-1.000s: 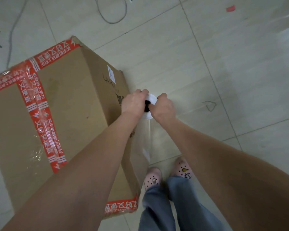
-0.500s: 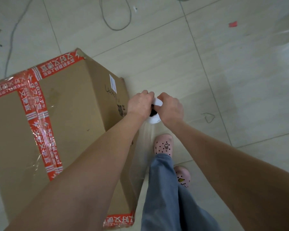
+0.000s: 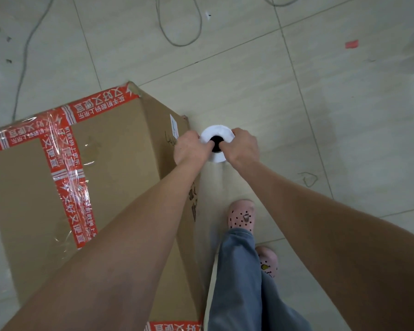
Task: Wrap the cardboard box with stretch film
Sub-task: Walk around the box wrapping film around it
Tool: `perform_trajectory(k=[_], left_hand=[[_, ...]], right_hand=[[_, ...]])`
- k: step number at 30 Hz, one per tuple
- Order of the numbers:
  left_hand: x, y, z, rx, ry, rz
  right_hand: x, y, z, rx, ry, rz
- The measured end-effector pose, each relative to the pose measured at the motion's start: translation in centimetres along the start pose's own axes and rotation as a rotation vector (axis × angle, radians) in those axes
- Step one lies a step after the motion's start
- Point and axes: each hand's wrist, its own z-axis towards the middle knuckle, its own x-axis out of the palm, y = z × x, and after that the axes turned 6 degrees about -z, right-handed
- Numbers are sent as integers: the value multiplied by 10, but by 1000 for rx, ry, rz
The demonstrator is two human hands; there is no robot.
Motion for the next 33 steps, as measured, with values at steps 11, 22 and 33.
perform_trajectory(k=[11, 22, 33], left_hand=[[-27, -18, 28, 357, 142, 305], [-25, -44, 47, 604, 196, 672], [-56, -42, 79, 12, 7, 117]], right_hand=[[12, 27, 10, 179, 75, 216], [1, 33, 32, 95, 129, 95], [-21, 90, 67, -147, 61, -174]])
